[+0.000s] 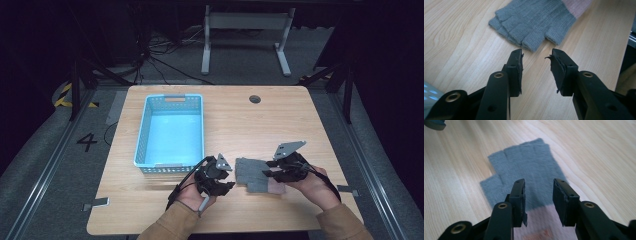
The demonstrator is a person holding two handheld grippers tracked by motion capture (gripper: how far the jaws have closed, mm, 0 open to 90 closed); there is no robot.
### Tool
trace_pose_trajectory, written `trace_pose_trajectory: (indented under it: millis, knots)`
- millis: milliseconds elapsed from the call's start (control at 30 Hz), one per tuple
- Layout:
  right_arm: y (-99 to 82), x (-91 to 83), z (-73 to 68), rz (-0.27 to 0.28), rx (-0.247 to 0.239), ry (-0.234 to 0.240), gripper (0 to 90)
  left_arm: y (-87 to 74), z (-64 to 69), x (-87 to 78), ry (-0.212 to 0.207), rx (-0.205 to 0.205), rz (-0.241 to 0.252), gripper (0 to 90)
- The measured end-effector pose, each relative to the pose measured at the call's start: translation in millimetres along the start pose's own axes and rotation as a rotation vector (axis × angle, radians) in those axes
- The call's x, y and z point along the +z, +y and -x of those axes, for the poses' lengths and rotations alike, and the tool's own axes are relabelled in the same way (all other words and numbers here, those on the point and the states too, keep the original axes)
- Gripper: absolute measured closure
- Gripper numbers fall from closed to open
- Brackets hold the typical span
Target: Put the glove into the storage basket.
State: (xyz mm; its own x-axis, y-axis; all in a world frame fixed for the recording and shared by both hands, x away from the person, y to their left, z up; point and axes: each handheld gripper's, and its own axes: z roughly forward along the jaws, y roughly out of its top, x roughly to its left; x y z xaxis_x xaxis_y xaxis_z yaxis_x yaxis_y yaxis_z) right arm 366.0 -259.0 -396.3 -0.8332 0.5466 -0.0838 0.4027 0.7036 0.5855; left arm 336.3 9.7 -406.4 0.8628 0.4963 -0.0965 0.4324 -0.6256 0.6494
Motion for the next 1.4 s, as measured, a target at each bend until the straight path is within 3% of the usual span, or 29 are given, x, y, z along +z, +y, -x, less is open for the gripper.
trace_pose_trajectory:
  millis: [167, 333, 633, 967, 1100, 1400]
  knots:
    - [-12.6, -14.6, 11.6, 0.014, 0.047, -0.038, 62.2, 1.2, 1.9, 3.3, -0.011, 0.008, -0.002, 63.9]
    - [-26.1, -27.0, 22.8, 0.02, 0.089, -0.072, 62.2, 0.4, 2.0, 7.3, -0.001, -0.009, -0.011, 63.8]
    - [-40.0, -32.2, 33.3, -0.003, 0.111, -0.095, 62.5, -5.6, 0.5, 21.0, -0.018, -0.044, -0.018, 64.7]
    - [-53.9, -18.2, 39.7, -0.115, 0.095, -0.065, 64.9, -8.7, -4.5, 31.9, -0.019, -0.055, -0.057, 69.2]
    - [-55.5, -14.8, 40.1, -0.131, 0.083, -0.054, 65.2, -8.9, -5.9, 36.8, -0.05, -0.058, -0.072, 69.7]
    - [-56.8, -6.5, 37.4, -0.145, 0.077, -0.04, 65.7, -6.1, -2.9, 44.7, -0.043, -0.034, -0.082, 71.4]
